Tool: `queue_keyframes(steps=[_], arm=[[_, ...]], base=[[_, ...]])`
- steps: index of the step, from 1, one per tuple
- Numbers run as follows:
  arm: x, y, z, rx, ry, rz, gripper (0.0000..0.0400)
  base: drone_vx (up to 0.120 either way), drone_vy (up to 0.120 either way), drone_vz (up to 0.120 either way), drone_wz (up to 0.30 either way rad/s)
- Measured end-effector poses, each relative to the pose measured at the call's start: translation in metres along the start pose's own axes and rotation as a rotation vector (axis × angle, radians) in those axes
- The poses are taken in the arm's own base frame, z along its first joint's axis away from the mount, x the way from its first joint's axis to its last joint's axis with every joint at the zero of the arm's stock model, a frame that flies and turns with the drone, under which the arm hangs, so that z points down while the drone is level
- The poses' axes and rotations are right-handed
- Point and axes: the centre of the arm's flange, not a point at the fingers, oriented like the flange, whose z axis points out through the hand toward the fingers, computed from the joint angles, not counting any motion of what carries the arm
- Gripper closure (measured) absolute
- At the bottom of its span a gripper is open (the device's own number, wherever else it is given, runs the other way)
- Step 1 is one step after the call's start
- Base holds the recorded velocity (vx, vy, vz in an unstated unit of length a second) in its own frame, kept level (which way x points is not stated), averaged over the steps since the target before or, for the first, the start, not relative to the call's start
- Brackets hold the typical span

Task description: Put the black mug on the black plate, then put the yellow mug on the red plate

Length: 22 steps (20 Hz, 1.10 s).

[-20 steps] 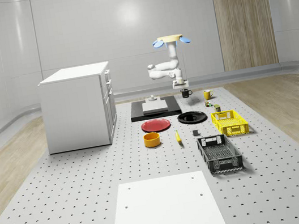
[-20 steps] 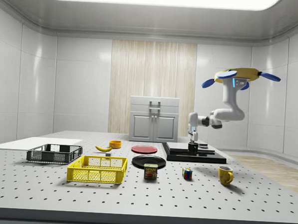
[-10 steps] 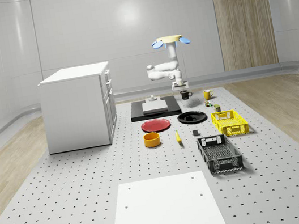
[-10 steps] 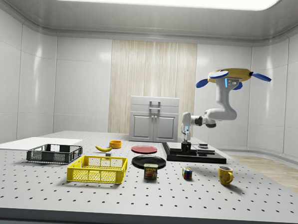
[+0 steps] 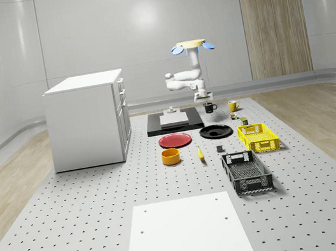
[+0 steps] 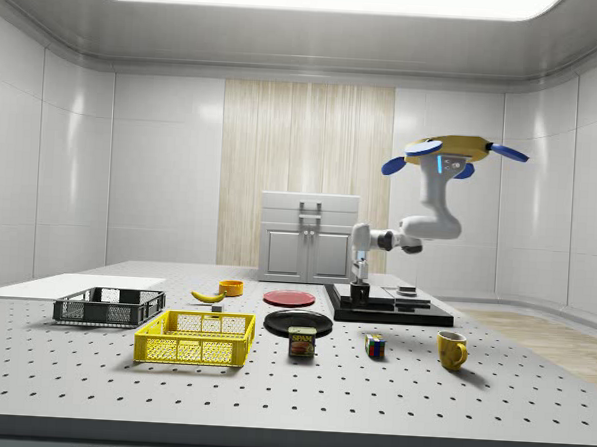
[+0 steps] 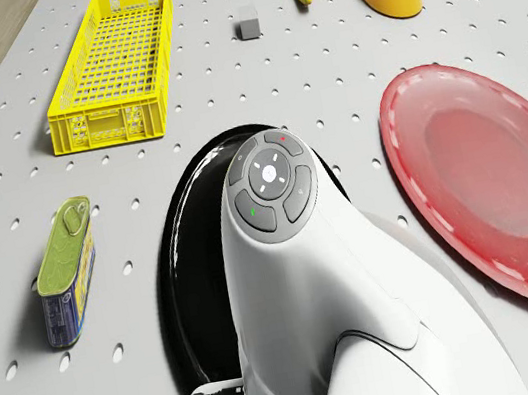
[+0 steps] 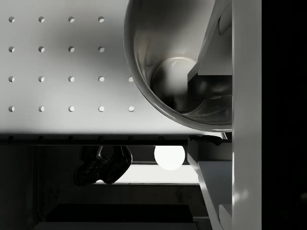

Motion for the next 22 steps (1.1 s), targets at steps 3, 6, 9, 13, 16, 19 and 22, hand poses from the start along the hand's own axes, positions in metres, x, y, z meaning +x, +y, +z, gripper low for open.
queue_keyframes(steps=[3,6,9,13,16,19,22], arm=[[0.0,0.0,0.0,0.0,0.0,0.0,0.029],[0.0,0.0,0.0,0.0,0.0,0.0,0.029],[0.0,0.0,0.0,0.0,0.0,0.0,0.029],[0.0,0.0,0.0,0.0,0.0,0.0,0.029],[0.0,0.0,0.0,0.0,0.0,0.0,0.029],[0.0,0.0,0.0,0.0,0.0,0.0,0.029],[0.0,0.0,0.0,0.0,0.0,0.0,0.029]], base=[[0.12,0.0,0.0,0.0],[0.12,0.0,0.0,0.0],[0.12,0.0,0.0,0.0],[0.12,0.0,0.0,0.0],[0.12,0.0,0.0,0.0],[0.12,0.0,-0.067,0.0],[0.12,0.0,-0.12,0.0]])
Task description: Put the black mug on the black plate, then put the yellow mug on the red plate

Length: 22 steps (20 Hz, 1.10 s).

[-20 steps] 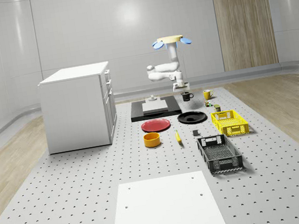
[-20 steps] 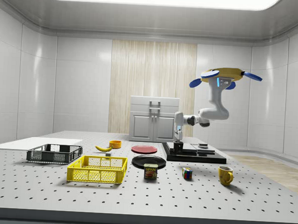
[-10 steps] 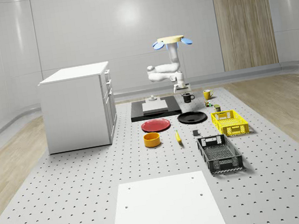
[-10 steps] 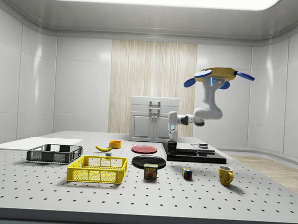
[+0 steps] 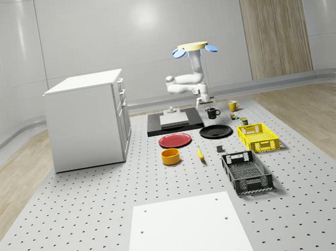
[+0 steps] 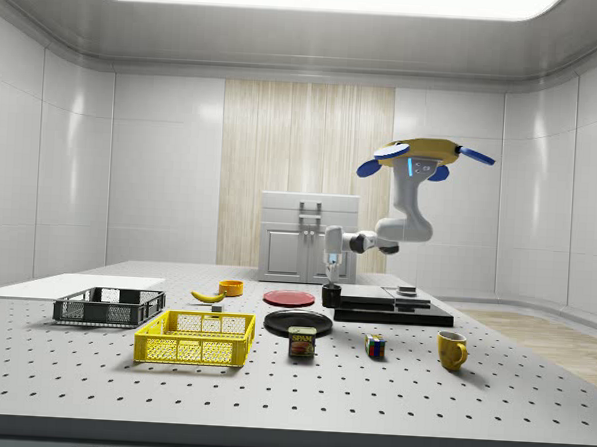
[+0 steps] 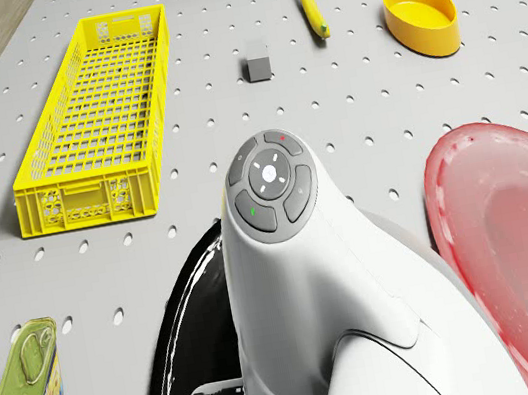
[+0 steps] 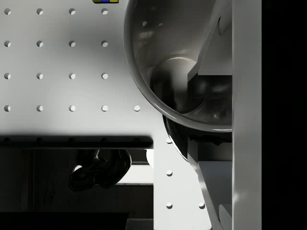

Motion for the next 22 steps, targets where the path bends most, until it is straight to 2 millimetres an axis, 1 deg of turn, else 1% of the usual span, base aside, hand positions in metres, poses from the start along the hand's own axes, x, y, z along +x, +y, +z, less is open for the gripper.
queue_keyframes(steps=[6,14,15,18,22], arm=[[0.0,0.0,0.0,0.0,0.0,0.0,0.029],[0.0,0.0,0.0,0.0,0.0,0.0,0.029],[0.0,0.0,0.0,0.0,0.0,0.0,0.029],[0.0,0.0,0.004,0.0,0.0,0.0,0.029],[0.0,0.0,0.018,0.0,0.0,0.0,0.029]], base=[[0.12,0.0,-0.113,0.0],[0.12,0.0,0.0,0.0],[0.08,0.0,0.0,0.0],[0.0,0.0,0.0,0.0],[0.0,0.0,0.0,0.0]])
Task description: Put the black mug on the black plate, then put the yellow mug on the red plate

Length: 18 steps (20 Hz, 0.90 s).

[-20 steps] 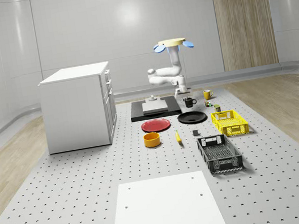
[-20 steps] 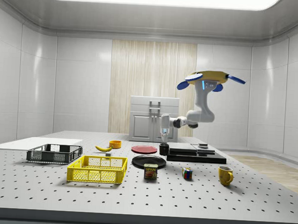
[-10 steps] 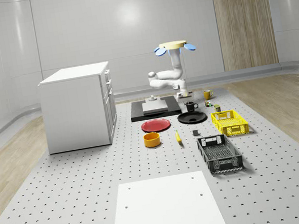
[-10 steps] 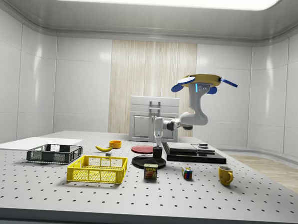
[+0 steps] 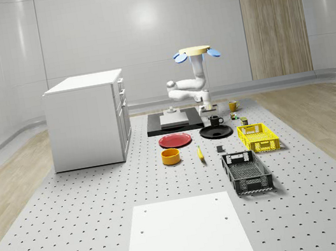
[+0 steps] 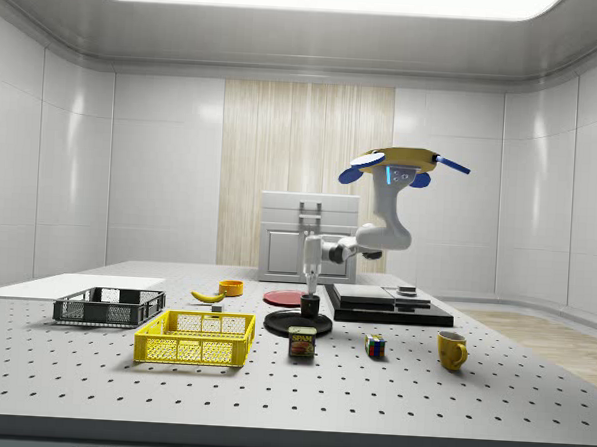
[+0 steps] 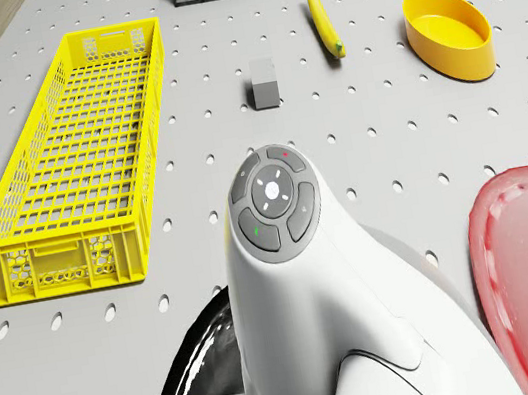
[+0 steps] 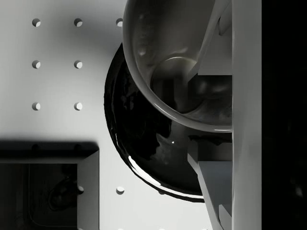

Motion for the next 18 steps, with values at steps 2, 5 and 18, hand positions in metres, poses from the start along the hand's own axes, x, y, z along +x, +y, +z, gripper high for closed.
queue_keyframes(steps=[2,5,18], arm=[[0.0,0.0,0.008,0.0,0.0,0.0,0.029],[0.0,0.0,0.02,0.0,0.0,0.0,0.029],[0.0,0.0,0.02,0.0,0.0,0.0,0.0026]], base=[[0.0,0.0,0.0,0.0],[0.0,0.0,0.0,0.0],[0.0,0.0,0.028,0.0]])
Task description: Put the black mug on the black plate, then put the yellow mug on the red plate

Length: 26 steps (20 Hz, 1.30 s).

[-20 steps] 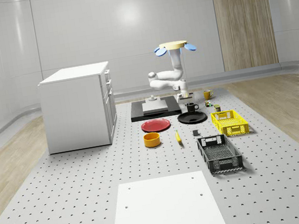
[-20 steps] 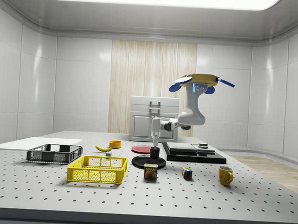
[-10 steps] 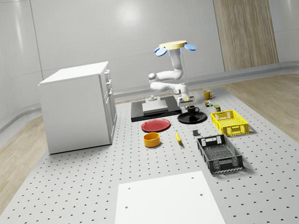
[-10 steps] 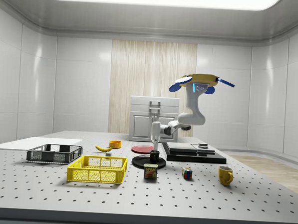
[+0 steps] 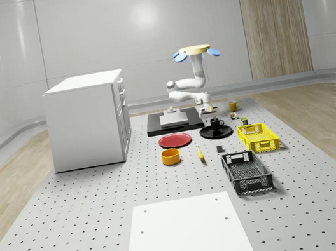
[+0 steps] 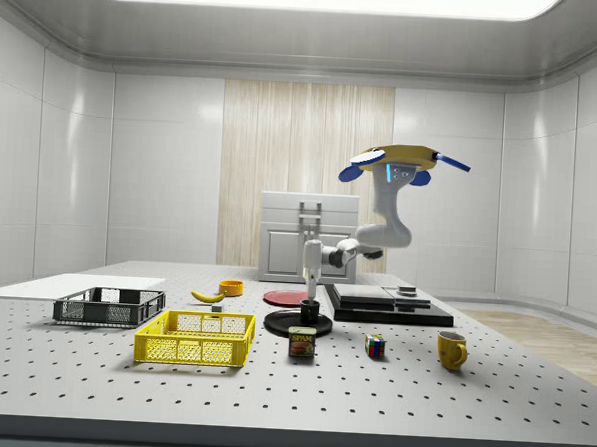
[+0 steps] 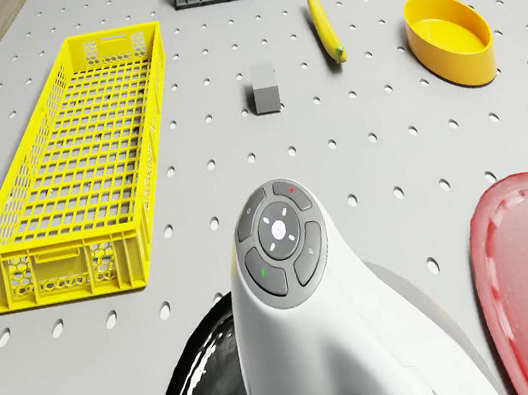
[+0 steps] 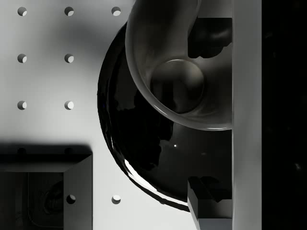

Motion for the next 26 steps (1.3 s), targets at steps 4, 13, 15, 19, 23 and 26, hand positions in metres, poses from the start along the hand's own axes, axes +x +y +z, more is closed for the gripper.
queue_keyframes(steps=[4,13,15,19,23,26], arm=[[0.0,0.0,-0.008,0.0,0.0,0.0,0.001],[0.0,0.0,-0.013,0.0,0.0,0.0,0.0001],[0.0,0.0,-0.014,0.0,0.0,0.0,0.0001],[0.0,0.0,-0.014,0.0,0.0,0.0,0.0],[0.0,0.0,-0.014,0.0,0.0,0.0,0.0],[0.0,0.0,-0.014,0.0,0.0,0.0,0.0]], base=[[0.0,0.0,0.12,0.0],[-0.111,0.12,0.044,0.0],[-0.12,0.12,0.0,0.0],[-0.12,0.12,0.0,0.0],[-0.12,0.12,0.0,0.0],[-0.12,0.12,0.0,0.0]])
